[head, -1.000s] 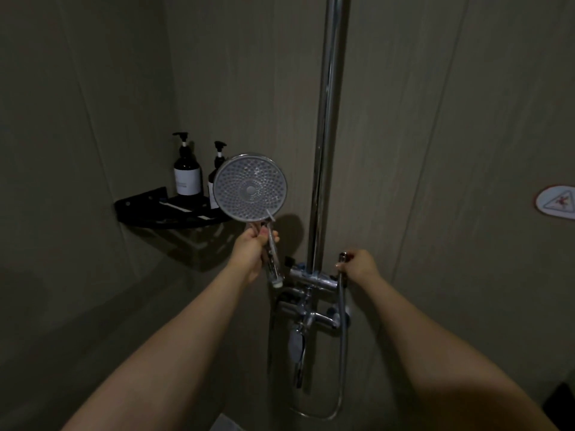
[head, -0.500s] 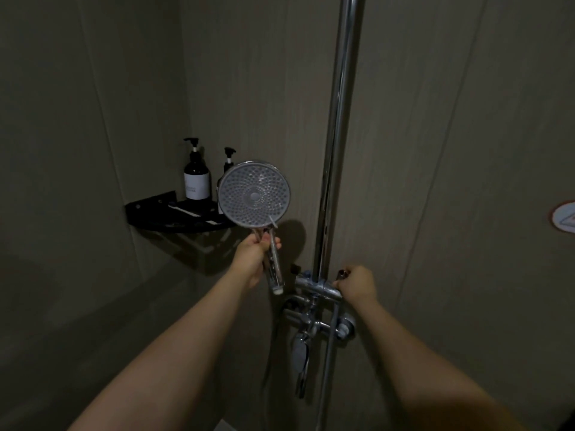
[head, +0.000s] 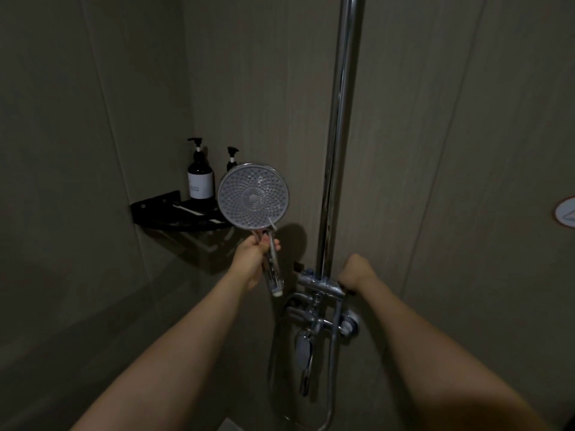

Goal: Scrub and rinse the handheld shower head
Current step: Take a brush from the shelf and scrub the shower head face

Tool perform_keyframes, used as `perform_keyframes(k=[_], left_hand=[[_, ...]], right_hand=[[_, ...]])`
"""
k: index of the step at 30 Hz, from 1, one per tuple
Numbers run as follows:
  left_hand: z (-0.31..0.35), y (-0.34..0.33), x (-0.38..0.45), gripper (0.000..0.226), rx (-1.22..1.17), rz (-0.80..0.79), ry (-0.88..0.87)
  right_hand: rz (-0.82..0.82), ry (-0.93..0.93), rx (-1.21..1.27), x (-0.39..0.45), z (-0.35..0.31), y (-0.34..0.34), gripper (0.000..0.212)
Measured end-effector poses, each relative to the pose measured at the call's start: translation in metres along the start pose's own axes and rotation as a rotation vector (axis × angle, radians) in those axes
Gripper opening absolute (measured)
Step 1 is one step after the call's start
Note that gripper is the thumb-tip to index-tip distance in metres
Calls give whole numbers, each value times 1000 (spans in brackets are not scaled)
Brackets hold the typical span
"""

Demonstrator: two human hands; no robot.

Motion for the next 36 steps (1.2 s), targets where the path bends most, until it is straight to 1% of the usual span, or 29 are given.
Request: perform_keyframes(k=[3, 6, 9, 11, 15, 18, 22, 24, 25, 27, 29, 30, 32, 33, 34, 35, 36], left_hand=[[-2, 3, 1, 16, 22, -4, -1], [-4, 7, 3, 22, 25, 3, 3], [-7, 10, 2, 25, 25, 7, -1], [-8, 12, 2, 25, 38, 11, -2], [-7, 17, 2, 25, 48, 14, -6], [-8, 20, 4, 24, 66, 15, -7], [-11, 22, 7, 25, 34, 20, 1], [-13, 21, 7, 25, 20, 19, 6], [-14, 20, 6, 25, 17, 20, 7], [-13, 18, 6, 25, 17, 18, 11], [-11, 19, 6, 25, 15, 19, 11], [-9, 19, 7, 25, 16, 24, 9], [-5, 20, 5, 24, 10, 29, 0], [-2, 20, 3, 24, 2, 30, -6], [1, 22, 1, 25, -7, 33, -15], [5, 24, -2, 25, -20, 35, -23], [10, 28, -6, 24, -33, 38, -33]], right_hand=[[-53, 32, -85, 5, -1, 5, 30], [-84, 40, -192, 5, 3, 8, 30], [-99, 50, -238, 5, 2, 14, 33], [-122, 62, -239, 5, 1, 13, 35], [-208, 74, -209, 9, 10, -7, 29], [-187, 67, -151, 12, 20, -16, 24], [-118, -18, 104, 10, 31, -19, 19], [-66, -87, 343, -1, 34, -21, 7], [-47, -138, 484, -7, 37, -23, 10], [11, -184, 754, -15, 43, -31, 20], [70, -213, 912, -23, 42, -33, 16], [98, -233, 945, -26, 41, -32, 14], [133, -263, 908, -29, 36, -31, 19], [146, -277, 837, -30, 34, -30, 25], [176, -274, 688, -32, 30, -25, 31], [245, -252, 510, -33, 24, -18, 35], [329, -257, 385, -37, 15, -11, 36]])
Point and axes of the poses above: each hand's wrist, its own x-axis towards the middle knuckle, its own y-axis out of the back of the hand, z = x × y, the point moved 3 cm from there along x, towards the middle knuckle, and after that the axes turned 13 degrees about y, right-handed, at the moved point
